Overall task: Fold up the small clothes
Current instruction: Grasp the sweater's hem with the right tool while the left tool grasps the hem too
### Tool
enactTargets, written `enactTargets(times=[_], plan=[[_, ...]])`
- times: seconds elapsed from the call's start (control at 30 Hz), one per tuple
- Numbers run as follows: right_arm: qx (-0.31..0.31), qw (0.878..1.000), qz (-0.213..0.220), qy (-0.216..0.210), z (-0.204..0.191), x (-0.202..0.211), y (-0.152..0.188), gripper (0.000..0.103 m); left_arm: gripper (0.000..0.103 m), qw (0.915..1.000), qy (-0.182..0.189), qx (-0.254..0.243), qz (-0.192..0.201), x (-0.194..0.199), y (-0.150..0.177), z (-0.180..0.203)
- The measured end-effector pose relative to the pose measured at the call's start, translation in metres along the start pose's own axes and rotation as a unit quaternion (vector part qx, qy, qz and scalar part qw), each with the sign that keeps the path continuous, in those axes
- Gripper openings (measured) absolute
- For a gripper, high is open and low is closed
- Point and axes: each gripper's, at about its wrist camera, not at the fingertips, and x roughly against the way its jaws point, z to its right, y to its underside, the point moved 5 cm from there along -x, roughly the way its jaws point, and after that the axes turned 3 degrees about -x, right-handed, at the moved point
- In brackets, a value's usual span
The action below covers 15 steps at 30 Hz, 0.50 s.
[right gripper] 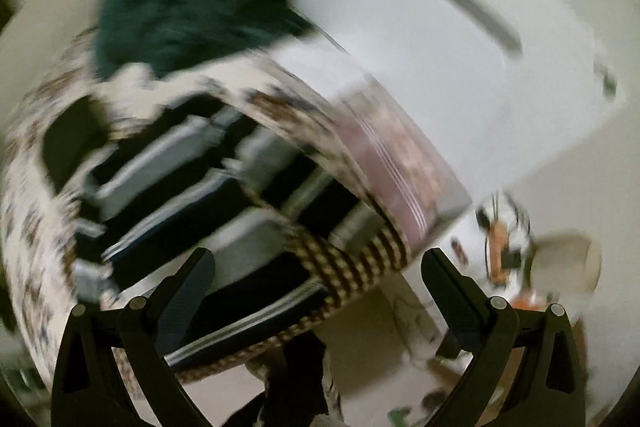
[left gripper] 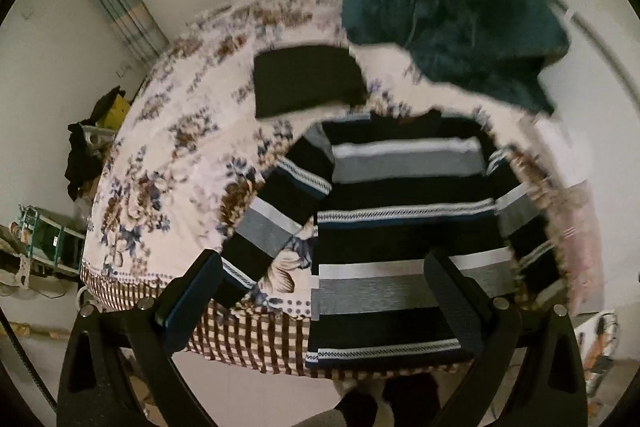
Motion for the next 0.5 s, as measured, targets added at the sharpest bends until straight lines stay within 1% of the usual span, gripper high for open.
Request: enactTargets(times=[0.07,0.1,0.13,0.2,0.3,0.33,0.4,0.47,0.5], plan=[[-0.041,0.999,-0.032,0.003,0.028,-0.064,-0.002,0.103,0.103,0.9995,-0.014,-0.004,-0.027,-0.045,-0.001,0.015],[-0.061,0.997,-0.052,0.01,0.044,-0.105,-0.004,0.103,0.103,0.999,-0.02,-0.004,-0.04,-0.067,-0.001,0.022],[-0.077,0.995,-0.067,0.014,0.057,-0.136,-0.003,0.103,0.103,0.9981,-0.029,-0.005,-0.055,-0.09,0.0,0.03],[-0.114,0.988,-0.104,0.019,0.082,-0.203,0.003,0.103,0.103,0.995,-0.049,-0.01,-0.086,-0.129,0.004,0.042],[-0.167,0.973,-0.155,0.035,0.111,-0.291,0.016,0.103,0.103,0.9903,-0.066,-0.004,-0.122,-0.18,0.01,0.059],[-0.185,0.968,-0.167,0.038,0.116,-0.31,0.023,0.103,0.103,0.9883,-0.067,-0.004,-0.137,-0.198,0.012,0.067],[-0.228,0.956,-0.184,0.032,0.13,-0.351,0.034,0.103,0.103,0.9856,-0.07,-0.01,-0.154,-0.224,0.016,0.076],[-0.257,0.947,-0.191,0.03,0.137,-0.371,0.046,0.103,0.103,0.9827,-0.079,-0.021,-0.166,-0.251,0.019,0.085],[-0.274,0.942,-0.195,0.022,0.139,-0.384,0.052,0.103,0.103,0.9817,-0.082,-0.024,-0.17,-0.26,0.018,0.089]])
